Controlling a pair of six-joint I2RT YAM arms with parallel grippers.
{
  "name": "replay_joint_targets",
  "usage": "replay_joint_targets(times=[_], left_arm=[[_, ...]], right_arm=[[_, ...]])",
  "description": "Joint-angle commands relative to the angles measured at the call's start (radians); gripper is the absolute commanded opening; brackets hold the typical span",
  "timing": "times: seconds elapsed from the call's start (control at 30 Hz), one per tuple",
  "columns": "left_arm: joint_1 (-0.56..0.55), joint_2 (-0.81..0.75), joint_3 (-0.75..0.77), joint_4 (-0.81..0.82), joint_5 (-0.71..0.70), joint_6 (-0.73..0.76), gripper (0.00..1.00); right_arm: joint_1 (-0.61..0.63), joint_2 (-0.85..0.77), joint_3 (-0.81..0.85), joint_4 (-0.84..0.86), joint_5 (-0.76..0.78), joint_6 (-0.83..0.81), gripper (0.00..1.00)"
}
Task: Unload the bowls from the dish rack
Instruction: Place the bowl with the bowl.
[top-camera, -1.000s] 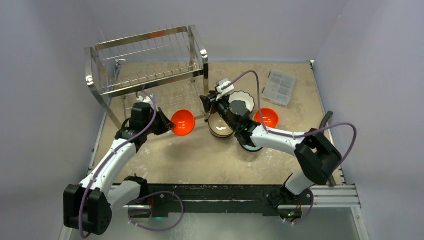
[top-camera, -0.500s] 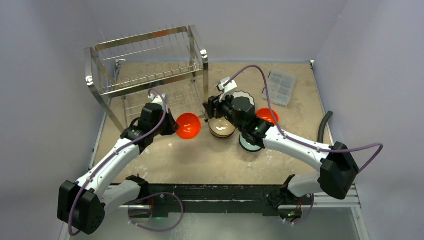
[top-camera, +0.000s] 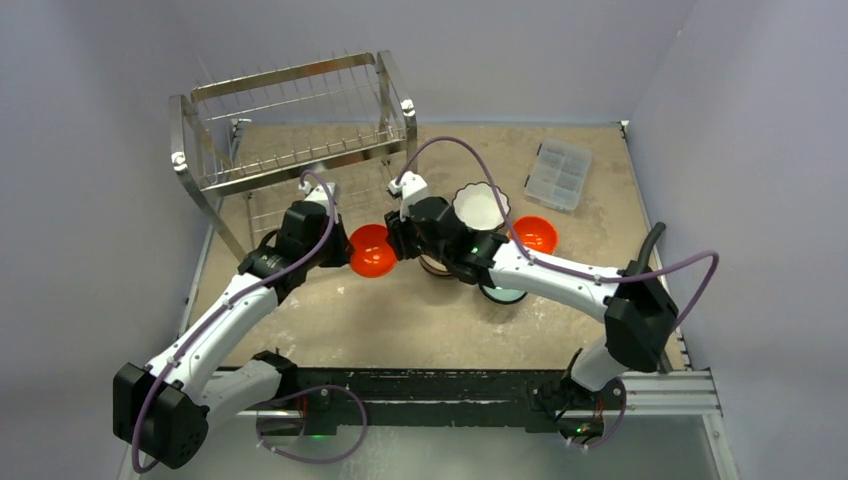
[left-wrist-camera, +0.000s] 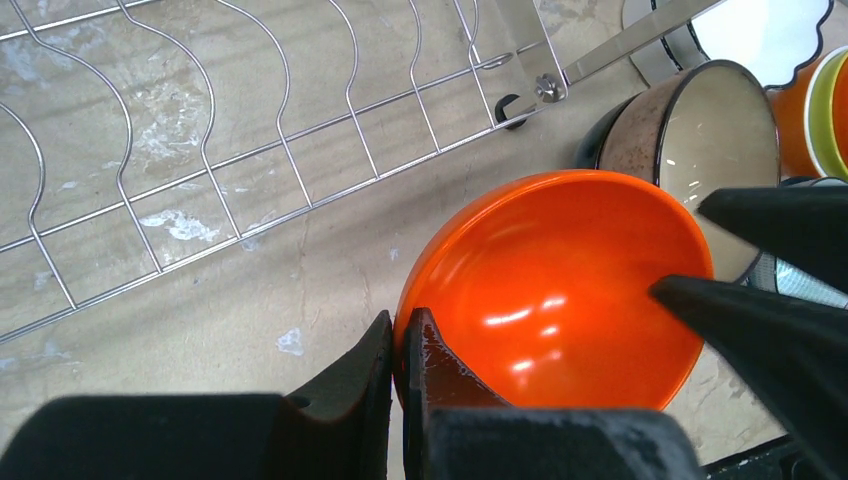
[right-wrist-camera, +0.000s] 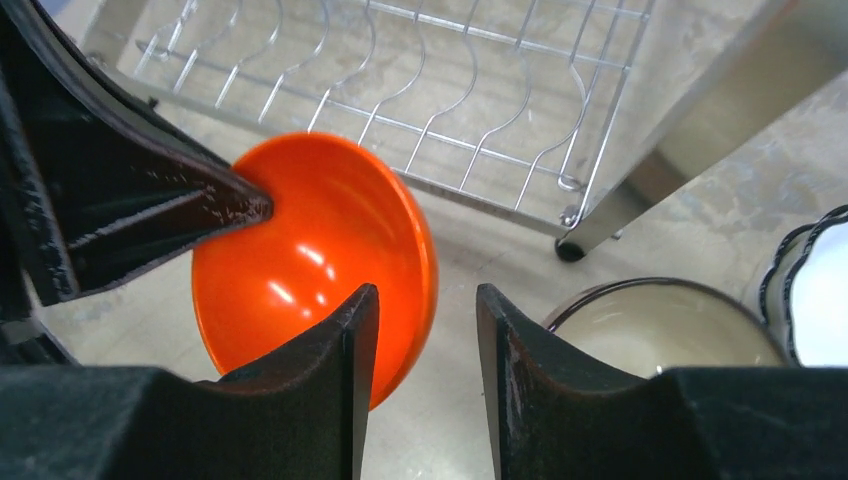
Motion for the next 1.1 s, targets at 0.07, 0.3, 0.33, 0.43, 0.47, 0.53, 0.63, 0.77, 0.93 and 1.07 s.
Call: replay_joint_targets(times=[0.07, 0.3, 0.33, 0.43, 0.47, 0.53, 0.63, 0.77, 0.93, 1.07], left_arm=[[-0.004, -0.013, 0.047, -0.001, 0.015, 0.036, 0.00], [-0.004, -0.023, 0.044, -0.007, 0.048, 0.052, 0.00], [-0.004, -0.025, 0.046, -0.005, 0.060, 0.055, 0.01], [-0.005, -0.037, 0.049, -0.014, 0.084, 0.067, 0.13], [-0.003, -0.045, 0.048, -0.018, 0.087, 0.073, 0.18], [-0.003, -0.072, 0.044, -0.019, 0.089, 0.082, 0.28], [-0.003, -0.127, 0.038, -0.011, 0.082, 0.088, 0.37], [-0.003, -0.217, 0.027, 0.010, 0.078, 0.106, 0.49], [-0.003, -0.331, 0.000, 0.037, 0.055, 0.139, 0.64], [-0.003, -0.397, -0.014, 0.043, 0.034, 0.169, 0.76]], right_arm=[[0.048, 0.056, 0.085, -0.112, 0.081, 0.017, 0.40], [0.080, 0.093, 0.129, -0.177, 0.160, 0.010, 0.20], [0.080, 0.096, 0.133, -0.183, 0.158, 0.011, 0.16], [0.079, 0.095, 0.154, -0.200, 0.142, 0.016, 0.03], [0.079, 0.093, 0.160, -0.208, 0.142, 0.017, 0.00], [0.079, 0.090, 0.169, -0.229, 0.146, 0.023, 0.00], [0.080, 0.078, 0.173, -0.245, 0.139, 0.033, 0.00], [0.080, 0.066, 0.187, -0.294, 0.105, 0.039, 0.00], [0.076, 0.016, 0.184, -0.351, 0.148, 0.039, 0.00], [0.049, -0.042, 0.160, -0.389, 0.157, 0.057, 0.00]])
